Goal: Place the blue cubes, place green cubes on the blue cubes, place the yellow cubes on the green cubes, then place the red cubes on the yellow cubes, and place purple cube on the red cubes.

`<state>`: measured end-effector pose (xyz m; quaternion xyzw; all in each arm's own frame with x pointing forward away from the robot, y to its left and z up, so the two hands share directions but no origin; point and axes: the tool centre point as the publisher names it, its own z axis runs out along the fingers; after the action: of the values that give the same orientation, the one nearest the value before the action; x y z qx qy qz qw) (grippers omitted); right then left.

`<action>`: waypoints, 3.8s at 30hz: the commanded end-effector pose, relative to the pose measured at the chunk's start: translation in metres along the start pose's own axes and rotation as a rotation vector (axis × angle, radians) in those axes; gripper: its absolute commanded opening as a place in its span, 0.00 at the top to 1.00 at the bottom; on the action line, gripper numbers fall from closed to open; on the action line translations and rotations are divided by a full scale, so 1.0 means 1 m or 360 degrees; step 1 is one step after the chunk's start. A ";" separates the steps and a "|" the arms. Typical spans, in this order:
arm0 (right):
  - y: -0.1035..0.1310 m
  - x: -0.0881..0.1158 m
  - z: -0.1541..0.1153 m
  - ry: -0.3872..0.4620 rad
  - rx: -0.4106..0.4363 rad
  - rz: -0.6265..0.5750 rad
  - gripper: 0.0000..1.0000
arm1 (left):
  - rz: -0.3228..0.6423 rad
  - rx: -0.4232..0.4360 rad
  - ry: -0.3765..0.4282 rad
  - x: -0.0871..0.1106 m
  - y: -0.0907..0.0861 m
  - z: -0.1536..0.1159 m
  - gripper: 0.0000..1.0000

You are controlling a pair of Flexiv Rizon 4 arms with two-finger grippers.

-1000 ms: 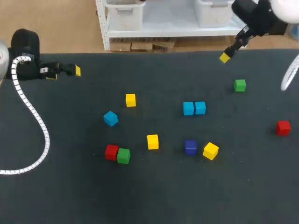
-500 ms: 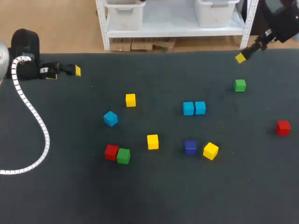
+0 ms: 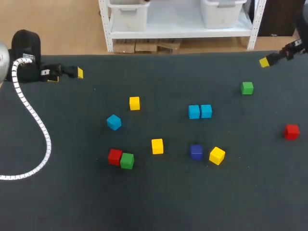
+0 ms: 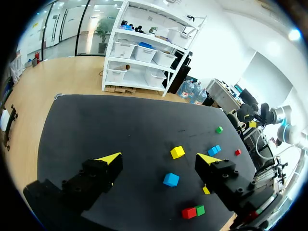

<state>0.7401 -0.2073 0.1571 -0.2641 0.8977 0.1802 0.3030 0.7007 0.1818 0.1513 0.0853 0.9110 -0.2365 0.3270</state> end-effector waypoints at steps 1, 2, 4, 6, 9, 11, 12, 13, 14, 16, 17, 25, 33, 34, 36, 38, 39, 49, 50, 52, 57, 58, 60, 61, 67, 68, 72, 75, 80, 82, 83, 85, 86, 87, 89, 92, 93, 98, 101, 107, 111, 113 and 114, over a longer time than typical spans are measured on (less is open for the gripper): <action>-0.006 0.005 0.006 -0.0046 0.0076 0.0009 0.00 | 0.0004 0.0019 -0.0009 0.001 0.002 0.000 0.00; -0.007 0.006 0.006 -0.0048 0.0082 0.0011 0.00 | 0.0004 0.0019 -0.0009 0.001 0.002 0.000 0.00; -0.010 0.005 0.006 -0.0060 0.0077 0.0031 0.00 | 0.0004 0.0019 -0.0009 0.001 0.002 0.000 0.00; -0.012 0.004 0.006 -0.0064 0.0083 0.0038 0.00 | 0.0004 0.0019 -0.0009 0.001 0.002 0.000 0.00; -0.014 0.003 0.005 -0.0076 0.0075 0.0058 0.00 | 0.0004 0.0019 -0.0009 0.001 0.002 0.000 0.00; -0.015 0.003 0.005 -0.0088 0.0063 0.0074 0.00 | 0.0004 0.0019 -0.0009 0.001 0.002 0.000 0.00; -0.015 0.003 0.005 -0.0091 0.0050 0.0083 0.00 | 0.0004 0.0019 -0.0009 0.001 0.002 0.000 0.00; -0.015 0.003 0.005 -0.0094 0.0040 0.0086 0.00 | 0.0004 0.0019 -0.0009 0.001 0.002 0.000 0.00; -0.015 0.003 0.005 -0.0094 0.0040 0.0086 0.00 | 0.0004 0.0019 -0.0009 0.001 0.002 0.000 0.00; -0.015 0.003 0.005 -0.0094 0.0040 0.0086 0.00 | 0.0004 0.0019 -0.0009 0.001 0.002 0.000 0.00; -0.015 0.003 0.005 -0.0094 0.0040 0.0086 0.00 | 0.0004 0.0019 -0.0009 0.001 0.002 0.000 0.00; -0.015 0.003 0.005 -0.0094 0.0040 0.0086 0.00 | 0.0004 0.0019 -0.0009 0.001 0.002 0.000 0.00; -0.015 0.003 0.005 -0.0094 0.0040 0.0086 0.00 | 0.0004 0.0019 -0.0009 0.001 0.002 0.000 0.00; -0.015 0.003 0.005 -0.0094 0.0040 0.0086 0.00 | 0.0004 0.0019 -0.0009 0.001 0.002 0.000 0.00; -0.015 0.003 0.005 -0.0094 0.0040 0.0086 0.00 | 0.0047 0.0005 -0.0032 -0.003 -0.003 -0.007 0.00; -0.015 0.003 0.005 -0.0094 0.0040 0.0086 0.00 | 0.0117 -0.0089 0.0048 -0.006 -0.009 -0.010 0.00; -0.015 0.003 0.005 -0.0094 0.0040 0.0086 0.00 | 0.0139 -0.0131 0.0069 -0.007 -0.011 -0.012 0.00; -0.015 0.003 0.005 -0.0094 0.0040 0.0086 0.00 | 0.0407 -0.0315 0.0634 0.017 -0.057 0.006 0.00; -0.015 0.003 0.005 -0.0094 0.0040 0.0086 0.00 | 0.0475 -0.0316 0.0719 0.025 -0.063 0.013 0.00; -0.015 0.003 0.005 -0.0094 0.0040 0.0086 0.00 | 0.0546 -0.0332 0.0831 0.038 -0.070 0.027 0.00; -0.015 0.003 0.005 -0.0094 0.0040 0.0086 0.00 | 0.0629 -0.0353 0.1088 0.065 -0.077 0.055 0.00; -0.015 0.003 0.005 -0.0094 0.0040 0.0086 0.00 | 0.0656 -0.0364 0.1125 0.070 -0.077 0.059 0.00; -0.015 0.003 0.005 -0.0094 0.0040 0.0086 0.00 | 0.0706 -0.0388 0.1202 0.078 -0.076 0.068 0.00; -0.015 0.003 0.005 -0.0094 0.0040 0.0086 0.00 | 0.0720 -0.0397 0.1235 0.082 -0.075 0.071 0.00; -0.015 0.003 0.005 -0.0094 0.0040 0.0086 0.00 | 0.0894 -0.0334 0.1364 0.099 -0.064 0.079 0.00; -0.015 0.003 0.005 -0.0094 0.0040 0.0086 0.00 | 0.0938 -0.0322 0.1383 0.101 -0.061 0.078 0.00; -0.015 0.003 0.005 -0.0094 0.0040 0.0086 0.00 | 0.0994 -0.0276 0.1438 0.102 -0.048 0.080 0.00; -0.015 0.003 0.005 -0.0094 0.0040 0.0086 0.00 | 0.0969 -0.0269 0.1462 0.098 -0.038 0.085 0.00; -0.015 0.003 0.005 -0.0094 0.0040 0.0086 0.00 | 0.0869 -0.0174 0.1481 0.095 -0.031 0.096 0.00; -0.015 0.003 0.005 -0.0094 0.0040 0.0086 0.00 | 0.0850 -0.0181 0.1501 0.097 -0.029 0.100 0.00; -0.015 0.003 0.005 -0.0094 0.0040 0.0086 0.00 | 0.0852 -0.0177 0.1505 0.098 -0.029 0.103 0.00; -0.015 0.003 0.005 -0.0094 0.0040 0.0086 0.00 | 0.0858 -0.0171 0.1512 0.099 -0.030 0.107 0.00; -0.015 0.003 0.005 -0.0094 0.0040 0.0086 0.00 | 0.0867 -0.0169 0.1516 0.099 -0.031 0.109 0.00; -0.015 0.003 0.005 -0.0094 0.0040 0.0086 0.00 | 0.0883 -0.0182 0.1521 0.099 -0.030 0.112 0.00; -0.015 0.003 0.005 -0.0094 0.0040 0.0086 0.00 | 0.0910 -0.0199 0.1545 0.100 -0.029 0.118 0.00; -0.015 0.003 0.005 -0.0094 0.0040 0.0086 0.00 | 0.0919 -0.0196 0.1566 0.100 -0.028 0.124 0.00; -0.015 0.003 0.005 -0.0094 0.0040 0.0086 0.00 | 0.0921 -0.0197 0.1567 0.101 -0.028 0.125 0.00; -0.015 0.003 0.005 -0.0094 0.0040 0.0086 0.00 | 0.0919 -0.0174 0.1580 0.105 -0.026 0.132 0.00; -0.015 0.003 0.005 -0.0094 0.0040 0.0086 0.00 | 0.0921 -0.0171 0.1583 0.106 -0.025 0.134 0.00; -0.015 0.003 0.005 -0.0094 0.0040 0.0086 0.00 | 0.0942 -0.0196 0.1557 0.106 -0.020 0.139 0.00; -0.015 0.003 0.005 -0.0094 0.0040 0.0086 0.00 | 0.0942 -0.0211 0.1531 0.110 -0.020 0.142 0.00; -0.015 0.003 0.005 -0.0094 0.0040 0.0086 0.00 | 0.0945 -0.0221 0.1520 0.111 -0.020 0.142 0.00; -0.015 0.003 0.005 -0.0094 0.0040 0.0086 0.00 | 0.0937 -0.0226 0.1508 0.111 -0.020 0.143 0.00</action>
<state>0.7479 -0.2169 0.1492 -0.2294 0.8982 0.1819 0.3280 0.6898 0.0955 -0.0065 0.4125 0.9086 -0.0105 -0.0652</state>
